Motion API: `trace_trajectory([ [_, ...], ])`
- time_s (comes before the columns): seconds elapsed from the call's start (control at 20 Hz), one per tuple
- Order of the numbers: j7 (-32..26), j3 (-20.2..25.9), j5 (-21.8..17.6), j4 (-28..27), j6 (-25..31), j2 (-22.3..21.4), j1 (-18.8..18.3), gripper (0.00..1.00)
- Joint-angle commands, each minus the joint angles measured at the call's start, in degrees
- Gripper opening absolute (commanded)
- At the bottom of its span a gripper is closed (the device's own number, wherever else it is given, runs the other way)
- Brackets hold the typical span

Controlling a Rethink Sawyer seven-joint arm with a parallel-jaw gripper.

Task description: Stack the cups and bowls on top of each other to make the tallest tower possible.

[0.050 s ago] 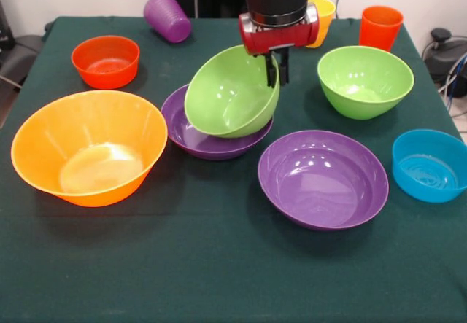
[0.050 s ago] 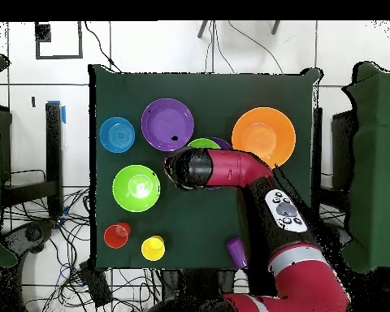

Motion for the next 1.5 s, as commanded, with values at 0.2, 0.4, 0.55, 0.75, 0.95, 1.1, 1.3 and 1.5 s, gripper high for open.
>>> trace_trajectory([
  [0.2,-6.14,4.29,-6.18,-5.64,2.25,2.34,-0.63,0.00],
  [0.4,-5.53,3.31,-7.50,-5.65,1.71,2.81,-0.56,0.00],
  [0.55,-5.35,2.92,-8.27,-5.64,1.59,3.06,-0.78,0.00],
  [0.75,-5.17,2.48,-9.14,-6.93,2.80,3.38,-0.27,0.00],
  [0.95,-5.18,1.56,-10.45,-7.38,4.32,2.92,0.31,0.00],
  [1.1,-4.86,0.83,-11.28,-7.56,4.86,2.99,0.68,0.00],
  [1.3,-4.12,-0.10,-12.42,-8.29,5.67,3.04,1.57,0.00],
  [1.5,-3.62,-0.67,-13.59,-8.34,4.33,3.05,1.81,0.00],
])
